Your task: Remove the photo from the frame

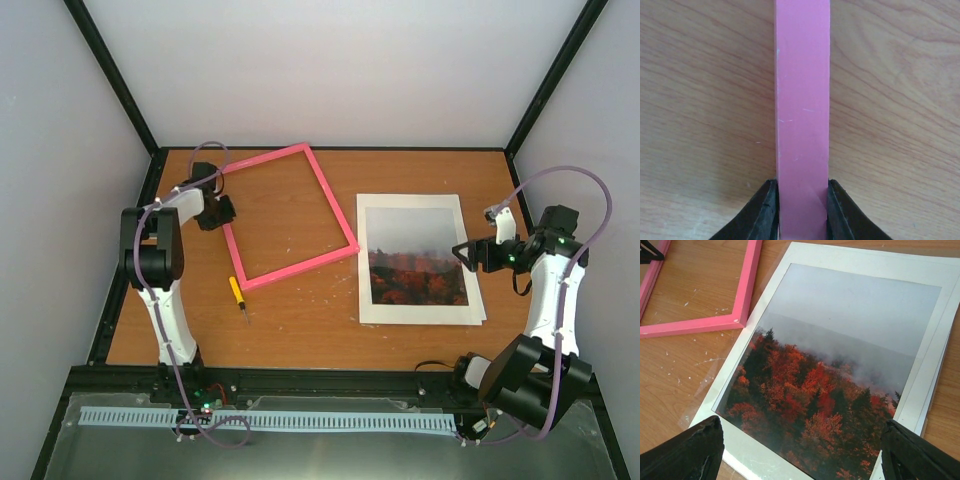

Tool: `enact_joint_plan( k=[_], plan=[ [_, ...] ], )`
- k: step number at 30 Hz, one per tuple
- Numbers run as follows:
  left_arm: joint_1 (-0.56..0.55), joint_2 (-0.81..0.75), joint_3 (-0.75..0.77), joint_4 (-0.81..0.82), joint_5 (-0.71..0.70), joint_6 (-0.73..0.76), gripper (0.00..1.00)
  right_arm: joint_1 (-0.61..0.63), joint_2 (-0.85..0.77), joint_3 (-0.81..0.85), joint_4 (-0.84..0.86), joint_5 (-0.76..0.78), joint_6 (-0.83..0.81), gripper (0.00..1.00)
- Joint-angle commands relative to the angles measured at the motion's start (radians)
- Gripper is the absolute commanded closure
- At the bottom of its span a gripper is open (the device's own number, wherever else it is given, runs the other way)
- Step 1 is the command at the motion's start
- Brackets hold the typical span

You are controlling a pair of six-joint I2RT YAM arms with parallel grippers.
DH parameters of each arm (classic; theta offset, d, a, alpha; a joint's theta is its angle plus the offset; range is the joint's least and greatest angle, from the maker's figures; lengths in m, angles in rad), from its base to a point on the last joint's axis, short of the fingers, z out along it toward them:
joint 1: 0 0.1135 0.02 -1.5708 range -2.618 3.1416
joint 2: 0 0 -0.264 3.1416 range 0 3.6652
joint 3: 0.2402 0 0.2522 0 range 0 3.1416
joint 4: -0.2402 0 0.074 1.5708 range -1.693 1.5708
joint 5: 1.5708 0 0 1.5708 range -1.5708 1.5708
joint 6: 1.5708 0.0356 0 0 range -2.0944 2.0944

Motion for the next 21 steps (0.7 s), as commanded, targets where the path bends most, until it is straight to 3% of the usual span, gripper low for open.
enact_joint_plan(
  k=[1,21],
  plan=[
    [0.038,-0.003,0.004,0.002,-0.004,-0.012,0.99,0.000,0.004,-0.014,0.010,-0.017,-0.021,0.17],
    [0.115,-0.057,-0.056,-0.022,-0.132,-0.008,0.99,0.000,0.019,-0.022,0.010,-0.014,-0.033,0.17]
  ],
)
